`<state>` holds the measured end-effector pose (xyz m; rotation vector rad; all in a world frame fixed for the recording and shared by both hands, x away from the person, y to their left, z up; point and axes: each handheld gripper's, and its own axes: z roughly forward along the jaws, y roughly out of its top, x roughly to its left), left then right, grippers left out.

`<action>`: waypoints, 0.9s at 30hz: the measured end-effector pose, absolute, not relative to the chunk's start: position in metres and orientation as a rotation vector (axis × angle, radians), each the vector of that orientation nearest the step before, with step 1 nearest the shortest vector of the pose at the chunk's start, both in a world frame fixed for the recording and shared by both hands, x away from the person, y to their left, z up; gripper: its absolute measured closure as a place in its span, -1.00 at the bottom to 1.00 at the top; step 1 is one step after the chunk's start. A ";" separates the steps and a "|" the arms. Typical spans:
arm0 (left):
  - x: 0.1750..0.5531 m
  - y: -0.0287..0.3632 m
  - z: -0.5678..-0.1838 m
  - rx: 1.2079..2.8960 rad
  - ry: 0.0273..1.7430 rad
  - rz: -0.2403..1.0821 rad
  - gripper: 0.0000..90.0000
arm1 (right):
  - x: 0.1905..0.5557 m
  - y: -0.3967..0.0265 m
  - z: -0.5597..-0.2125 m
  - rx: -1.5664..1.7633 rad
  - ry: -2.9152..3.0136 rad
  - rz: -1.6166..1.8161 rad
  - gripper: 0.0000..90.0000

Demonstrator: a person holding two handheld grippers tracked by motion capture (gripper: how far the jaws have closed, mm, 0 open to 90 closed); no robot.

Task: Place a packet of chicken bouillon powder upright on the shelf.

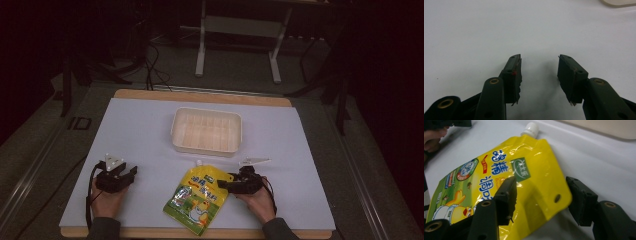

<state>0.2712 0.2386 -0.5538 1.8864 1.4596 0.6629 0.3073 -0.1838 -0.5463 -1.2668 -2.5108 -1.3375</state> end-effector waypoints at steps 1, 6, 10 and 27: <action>0.271 0.238 -0.554 1.886 1.460 0.664 0.20 | 0.307 -0.182 -0.547 -1.257 -2.511 -1.330 0.00; 0.271 0.238 -0.554 1.890 1.458 0.668 0.19 | 0.308 -0.176 -0.550 -1.240 -2.499 -1.325 0.10; 0.271 0.238 -0.554 1.892 1.458 0.668 0.19 | 0.307 -0.169 -0.549 -1.214 -2.516 -1.303 0.28; 0.271 0.236 -0.554 1.906 1.451 0.675 0.19 | 0.311 -0.155 -0.537 -1.168 -2.599 -1.156 0.99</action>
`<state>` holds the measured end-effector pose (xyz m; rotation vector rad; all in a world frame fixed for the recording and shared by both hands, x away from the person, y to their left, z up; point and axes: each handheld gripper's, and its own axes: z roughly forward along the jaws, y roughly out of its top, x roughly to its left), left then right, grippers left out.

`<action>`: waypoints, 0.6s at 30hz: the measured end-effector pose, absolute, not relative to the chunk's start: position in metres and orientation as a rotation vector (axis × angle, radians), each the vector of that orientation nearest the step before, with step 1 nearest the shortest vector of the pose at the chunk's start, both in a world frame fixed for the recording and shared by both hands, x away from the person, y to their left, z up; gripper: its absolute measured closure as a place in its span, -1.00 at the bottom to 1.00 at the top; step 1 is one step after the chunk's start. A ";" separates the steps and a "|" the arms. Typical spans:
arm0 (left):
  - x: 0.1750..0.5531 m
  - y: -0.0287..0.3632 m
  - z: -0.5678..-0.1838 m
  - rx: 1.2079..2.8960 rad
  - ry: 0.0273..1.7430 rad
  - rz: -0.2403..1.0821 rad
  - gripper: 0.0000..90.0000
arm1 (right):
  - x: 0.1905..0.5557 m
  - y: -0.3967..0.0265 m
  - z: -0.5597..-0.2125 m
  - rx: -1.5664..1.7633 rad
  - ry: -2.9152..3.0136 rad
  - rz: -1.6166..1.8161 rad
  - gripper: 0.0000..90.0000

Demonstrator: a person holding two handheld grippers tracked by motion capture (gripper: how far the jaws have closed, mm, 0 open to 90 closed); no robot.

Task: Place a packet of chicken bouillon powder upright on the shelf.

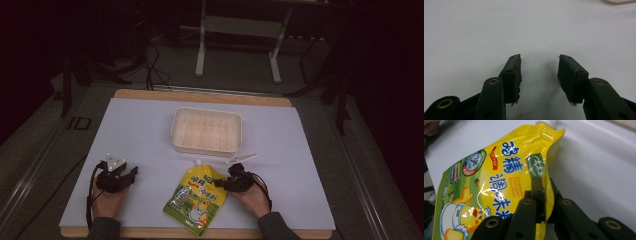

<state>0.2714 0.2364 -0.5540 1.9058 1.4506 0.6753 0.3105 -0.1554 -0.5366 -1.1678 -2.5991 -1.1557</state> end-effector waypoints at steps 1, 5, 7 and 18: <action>0.271 0.236 -0.554 1.905 1.451 0.675 0.19 | 0.310 -0.154 -0.535 -1.169 -2.608 -1.149 1.00; 0.271 0.236 -0.554 1.904 1.451 0.678 0.19 | 0.310 -0.151 -0.528 -1.150 -2.637 -1.151 1.00; 0.271 0.236 -0.554 1.905 1.452 0.677 0.19 | 0.311 -0.151 -0.524 -1.146 -2.629 -1.161 1.00; 0.271 0.236 -0.554 1.905 1.450 0.680 0.19 | 0.316 -0.143 -0.494 -1.106 -2.629 -1.246 1.00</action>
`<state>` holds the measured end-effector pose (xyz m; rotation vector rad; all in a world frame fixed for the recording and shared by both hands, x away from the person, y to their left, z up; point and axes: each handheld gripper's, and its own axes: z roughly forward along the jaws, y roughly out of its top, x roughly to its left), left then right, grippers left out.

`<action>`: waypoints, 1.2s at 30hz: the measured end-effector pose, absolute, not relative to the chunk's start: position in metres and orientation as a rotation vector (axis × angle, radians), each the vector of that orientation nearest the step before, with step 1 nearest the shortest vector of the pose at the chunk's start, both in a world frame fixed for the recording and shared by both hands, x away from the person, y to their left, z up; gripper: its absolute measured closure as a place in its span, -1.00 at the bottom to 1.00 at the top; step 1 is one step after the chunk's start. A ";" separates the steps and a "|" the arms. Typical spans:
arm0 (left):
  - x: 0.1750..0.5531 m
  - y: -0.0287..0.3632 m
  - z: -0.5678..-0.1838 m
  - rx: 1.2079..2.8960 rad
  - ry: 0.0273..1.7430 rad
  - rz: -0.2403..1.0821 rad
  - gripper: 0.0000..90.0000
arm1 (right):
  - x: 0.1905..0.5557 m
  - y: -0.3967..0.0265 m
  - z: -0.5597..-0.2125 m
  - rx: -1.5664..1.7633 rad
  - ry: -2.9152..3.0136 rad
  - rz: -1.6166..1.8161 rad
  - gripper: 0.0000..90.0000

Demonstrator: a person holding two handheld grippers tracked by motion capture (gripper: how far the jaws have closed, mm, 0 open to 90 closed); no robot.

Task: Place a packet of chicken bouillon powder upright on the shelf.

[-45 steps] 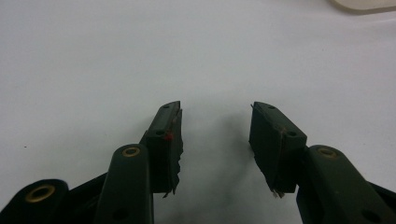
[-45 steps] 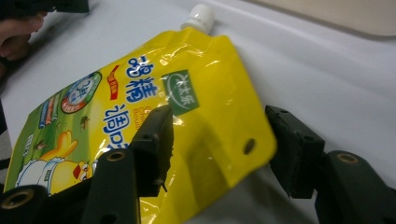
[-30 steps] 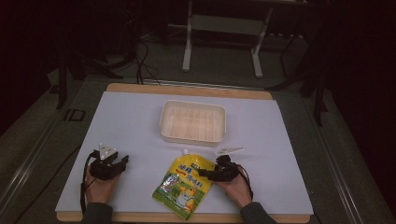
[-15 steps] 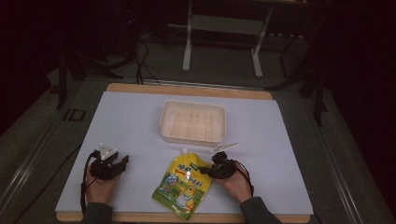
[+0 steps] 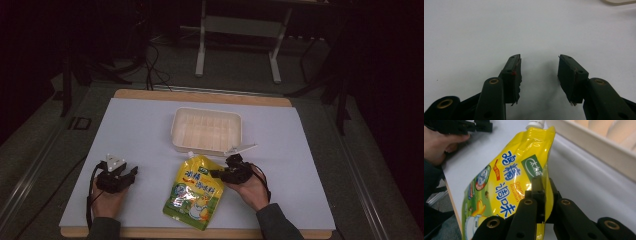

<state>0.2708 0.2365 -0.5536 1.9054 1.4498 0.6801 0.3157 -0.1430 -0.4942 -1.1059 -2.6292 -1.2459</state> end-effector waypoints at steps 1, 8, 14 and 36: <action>0.271 0.236 -0.553 1.906 1.450 0.680 0.19 | 0.317 -0.141 -0.491 -1.098 -2.634 -1.255 1.00; 0.271 0.236 -0.554 1.897 1.451 0.682 0.19 | 0.324 -0.138 -0.474 -1.085 -2.579 -1.329 1.00; 0.271 0.236 -0.554 1.898 1.450 0.684 0.19 | 0.327 -0.140 -0.456 -1.059 -2.503 -1.392 1.00; 0.271 0.236 -0.554 1.896 1.452 0.682 0.19 | 0.328 -0.146 -0.414 -0.994 -2.396 -1.487 1.00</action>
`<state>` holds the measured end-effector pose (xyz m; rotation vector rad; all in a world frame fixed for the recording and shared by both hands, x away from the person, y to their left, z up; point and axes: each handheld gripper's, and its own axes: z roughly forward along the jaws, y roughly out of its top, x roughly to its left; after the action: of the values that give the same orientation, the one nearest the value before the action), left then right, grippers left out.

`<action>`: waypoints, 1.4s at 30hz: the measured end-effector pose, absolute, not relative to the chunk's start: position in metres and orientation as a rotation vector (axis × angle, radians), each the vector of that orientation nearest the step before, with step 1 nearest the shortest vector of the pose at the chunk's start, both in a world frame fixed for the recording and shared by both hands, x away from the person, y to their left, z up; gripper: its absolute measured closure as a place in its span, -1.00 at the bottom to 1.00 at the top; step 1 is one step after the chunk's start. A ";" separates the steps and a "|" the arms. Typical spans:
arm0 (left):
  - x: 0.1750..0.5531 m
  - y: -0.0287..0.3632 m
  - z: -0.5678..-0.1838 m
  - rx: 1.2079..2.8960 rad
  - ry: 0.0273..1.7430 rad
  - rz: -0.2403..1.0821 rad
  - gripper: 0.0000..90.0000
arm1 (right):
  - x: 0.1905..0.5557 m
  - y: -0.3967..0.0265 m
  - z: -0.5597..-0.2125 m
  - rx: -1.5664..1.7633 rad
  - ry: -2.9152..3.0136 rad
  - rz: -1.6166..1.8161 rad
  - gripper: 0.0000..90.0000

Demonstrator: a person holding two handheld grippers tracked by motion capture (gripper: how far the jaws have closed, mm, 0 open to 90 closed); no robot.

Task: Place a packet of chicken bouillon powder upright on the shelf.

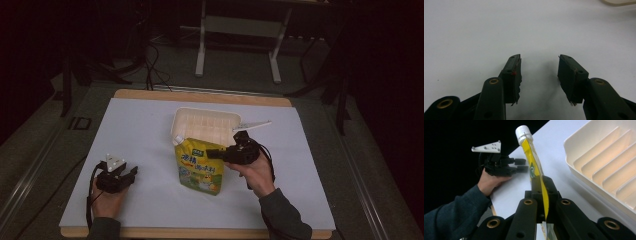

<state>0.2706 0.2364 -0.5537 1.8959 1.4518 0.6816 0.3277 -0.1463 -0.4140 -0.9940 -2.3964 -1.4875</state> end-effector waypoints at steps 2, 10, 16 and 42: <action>0.271 0.237 -0.554 1.897 1.451 0.683 0.19 | 0.329 -0.147 -0.412 -1.008 -2.385 -1.490 1.00; 0.271 0.236 -0.554 1.897 1.450 0.682 0.19 | 0.333 -0.149 -0.405 -1.007 -2.310 -1.479 1.00; 0.271 0.236 -0.554 1.899 1.451 0.686 0.19 | 0.335 -0.150 -0.404 -0.983 -2.242 -1.479 1.00; 0.270 0.236 -0.553 1.903 1.446 0.690 0.19 | 0.336 -0.131 -0.389 -1.043 -2.168 -1.634 1.00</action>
<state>0.2699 0.2362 -0.5530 1.9030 1.4457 0.6900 0.3364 -0.1311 -0.3889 -1.0427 -2.1677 -1.6342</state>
